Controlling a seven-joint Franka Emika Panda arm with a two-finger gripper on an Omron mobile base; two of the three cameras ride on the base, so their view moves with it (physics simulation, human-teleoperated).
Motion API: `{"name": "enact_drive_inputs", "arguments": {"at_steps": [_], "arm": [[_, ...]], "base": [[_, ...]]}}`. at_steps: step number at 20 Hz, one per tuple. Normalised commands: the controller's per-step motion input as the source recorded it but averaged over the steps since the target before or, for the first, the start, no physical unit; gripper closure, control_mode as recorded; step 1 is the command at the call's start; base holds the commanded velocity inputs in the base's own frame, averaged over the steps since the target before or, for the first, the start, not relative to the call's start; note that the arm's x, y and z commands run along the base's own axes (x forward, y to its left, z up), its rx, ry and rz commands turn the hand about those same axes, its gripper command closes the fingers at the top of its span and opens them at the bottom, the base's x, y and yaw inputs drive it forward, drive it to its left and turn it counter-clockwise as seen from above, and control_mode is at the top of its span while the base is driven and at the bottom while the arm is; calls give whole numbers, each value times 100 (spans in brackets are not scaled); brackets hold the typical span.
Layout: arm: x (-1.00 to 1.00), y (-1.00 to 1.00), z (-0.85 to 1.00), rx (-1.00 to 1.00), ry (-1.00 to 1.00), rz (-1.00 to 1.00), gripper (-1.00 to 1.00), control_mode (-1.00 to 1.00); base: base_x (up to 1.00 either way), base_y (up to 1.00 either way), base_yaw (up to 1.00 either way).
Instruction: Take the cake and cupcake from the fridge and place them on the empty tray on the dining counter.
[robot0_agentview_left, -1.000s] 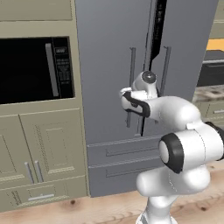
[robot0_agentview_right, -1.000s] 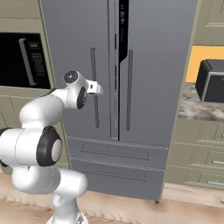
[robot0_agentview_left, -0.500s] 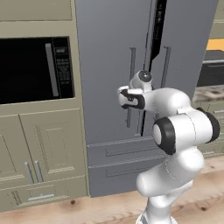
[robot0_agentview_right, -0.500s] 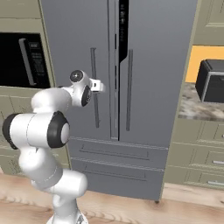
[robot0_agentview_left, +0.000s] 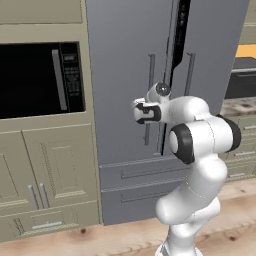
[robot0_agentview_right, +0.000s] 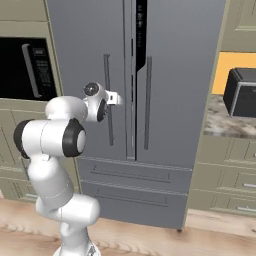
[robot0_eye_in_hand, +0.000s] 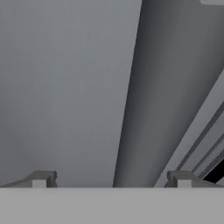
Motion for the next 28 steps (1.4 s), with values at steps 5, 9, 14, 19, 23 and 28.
{"name": "enact_drive_inputs", "arguments": {"at_steps": [5,9,14,19,23,28], "arm": [[69,-1,-28,0,0,0,100,-100],[17,37,-36,18,5,5,100,-100],[-18,100,-11,10,14,19,100,-100],[-99,100,13,-6,5,14,100,-100],[-100,100,26,-2,15,1,100,-100],[-100,100,19,0,18,-7,100,-100]], "base": [[0,0,0],[0,0,0],[0,0,0],[0,0,0],[0,0,0],[0,0,0]]}}
